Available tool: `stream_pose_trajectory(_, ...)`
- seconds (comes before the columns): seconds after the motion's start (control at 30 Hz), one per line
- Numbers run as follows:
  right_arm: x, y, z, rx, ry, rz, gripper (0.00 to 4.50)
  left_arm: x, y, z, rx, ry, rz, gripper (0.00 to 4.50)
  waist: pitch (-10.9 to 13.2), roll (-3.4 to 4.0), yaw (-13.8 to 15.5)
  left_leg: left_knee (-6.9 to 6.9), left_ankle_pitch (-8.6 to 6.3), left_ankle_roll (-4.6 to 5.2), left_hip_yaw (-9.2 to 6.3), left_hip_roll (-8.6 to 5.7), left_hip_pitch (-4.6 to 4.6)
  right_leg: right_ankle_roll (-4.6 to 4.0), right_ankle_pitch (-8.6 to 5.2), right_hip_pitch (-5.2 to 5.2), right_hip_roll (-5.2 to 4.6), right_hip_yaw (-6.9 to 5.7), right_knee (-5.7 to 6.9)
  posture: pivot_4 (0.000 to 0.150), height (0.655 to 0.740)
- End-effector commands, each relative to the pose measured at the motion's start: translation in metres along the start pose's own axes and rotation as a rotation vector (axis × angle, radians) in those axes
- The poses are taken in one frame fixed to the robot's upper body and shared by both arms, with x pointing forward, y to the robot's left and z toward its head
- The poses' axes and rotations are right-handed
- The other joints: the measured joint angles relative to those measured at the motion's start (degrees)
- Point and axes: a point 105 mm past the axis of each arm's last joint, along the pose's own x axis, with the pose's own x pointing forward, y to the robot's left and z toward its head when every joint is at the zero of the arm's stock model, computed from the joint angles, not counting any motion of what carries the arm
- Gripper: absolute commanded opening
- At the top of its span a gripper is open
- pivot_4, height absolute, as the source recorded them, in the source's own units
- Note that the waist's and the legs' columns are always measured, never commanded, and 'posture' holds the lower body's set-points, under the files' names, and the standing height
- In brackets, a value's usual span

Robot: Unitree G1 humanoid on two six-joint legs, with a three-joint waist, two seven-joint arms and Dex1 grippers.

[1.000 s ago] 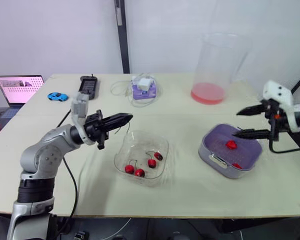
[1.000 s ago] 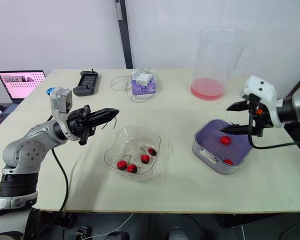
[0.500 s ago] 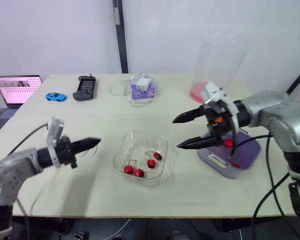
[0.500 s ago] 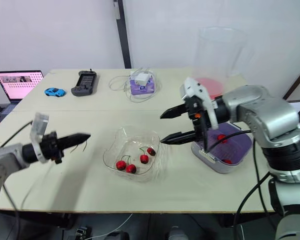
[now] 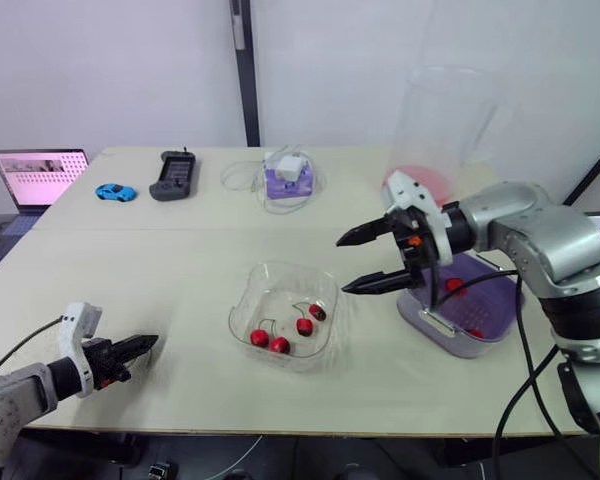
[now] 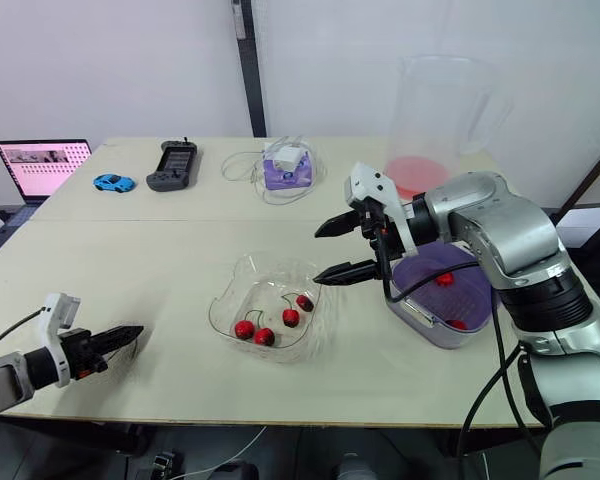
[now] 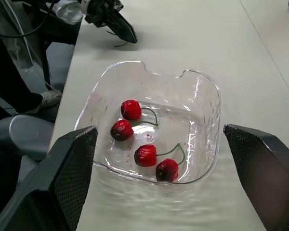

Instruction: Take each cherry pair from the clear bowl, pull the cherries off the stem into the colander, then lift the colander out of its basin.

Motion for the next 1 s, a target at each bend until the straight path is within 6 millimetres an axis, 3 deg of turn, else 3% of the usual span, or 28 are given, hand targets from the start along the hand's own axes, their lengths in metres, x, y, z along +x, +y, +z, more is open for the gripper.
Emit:
stream_pose_trajectory(0.03, -0.011, 0.000, 0.016, -0.049, -0.016, -0.033, 4.50, -0.011, 0.009, 0.024, 0.046, -0.068, 0.043, 2.38, 0.0, 0.00, 0.0, 0.00, 0.00, 0.00, 0.00, 0.00, 0.00, 0.00, 0.00, 0.00, 0.00, 0.00, 0.00, 0.150, 0.7332)
stream_pose_trajectory(0.13, -0.015, 0.000, 0.016, -0.038, -0.020, -0.048, 4.50, -0.014, 0.009, 0.043, 0.055, -0.136, 0.045, 4.07, 0.0, 0.00, 0.0, 0.01, 0.00, 0.00, 0.00, 0.00, 0.00, 0.00, 0.00, 0.00, 0.00, 0.00, 0.01, 0.150, 0.7332)
stream_pose_trajectory(0.17, -0.018, 0.000, 0.016, -0.033, -0.026, -0.055, 4.50, -0.016, 0.006, 0.057, 0.068, -0.184, 0.028, 4.45, 0.0, 0.00, 0.0, 0.01, 0.00, 0.00, 0.01, -0.01, 0.00, 0.00, 0.00, 0.00, -0.01, 0.00, 0.01, 0.150, 0.7332)
stream_pose_trajectory(0.3, -0.025, 0.001, 0.018, -0.013, -0.044, -0.073, 4.50, -0.022, -0.012, 0.094, 0.142, -0.286, -0.052, 4.45, 0.0, -0.01, 0.0, 0.01, 0.00, 0.00, 0.01, -0.01, -0.02, 0.00, 0.00, 0.00, -0.02, -0.01, 0.01, 0.150, 0.7332)
stream_pose_trajectory(0.4, -0.026, 0.010, 0.021, 0.001, -0.061, -0.068, 4.50, -0.023, -0.066, 0.132, 0.317, -0.338, -0.296, 4.45, 0.0, -0.05, 0.1, 0.00, 0.00, -0.01, 0.00, 0.00, -0.02, 0.00, 0.00, 0.00, 0.00, -0.02, 0.01, 0.150, 0.7332)
stream_pose_trajectory(0.47, -0.023, 0.010, 0.022, 0.001, -0.062, -0.081, 4.50, -0.023, -0.090, 0.137, 0.411, -0.314, -0.408, 4.45, 0.0, -0.06, 0.0, 0.01, 0.02, -0.03, -0.02, 0.00, -0.04, 0.00, 0.00, 0.00, -0.01, -0.06, 0.00, 0.150, 0.7332)
stream_pose_trajectory(0.57, -0.011, 0.003, 0.024, -0.008, -0.072, -0.154, 4.50, -0.023, -0.137, 0.128, 0.545, -0.210, -0.656, 4.45, 0.0, -0.02, -0.4, -0.02, 0.02, -0.03, 0.07, -0.01, 0.01, 0.00, 0.00, 0.00, -0.01, 0.02, -0.01, 0.150, 0.7332)
stream_pose_trajectory(0.73, 0.017, 0.005, 0.023, -0.105, -0.016, -0.175, 4.50, -0.013, -0.151, 0.117, 0.663, -0.131, -0.723, 4.45, 0.0, -0.01, -0.6, -0.07, 0.02, -0.03, 0.05, 0.04, 0.02, -0.04, -0.03, -0.16, 0.11, 0.04, 0.24, 0.150, 0.7332)
stream_pose_trajectory(1.0, 0.055, -0.003, 0.010, -0.080, 0.258, -0.133, 4.50, -0.003, -0.147, 0.105, 0.682, -0.101, -0.729, 4.45, 0.0, -0.01, -0.8, 0.00, 0.02, -0.03, 0.03, 0.04, -0.03, -0.04, -0.03, -0.19, 0.10, 0.04, 0.28, 0.150, 0.7332)
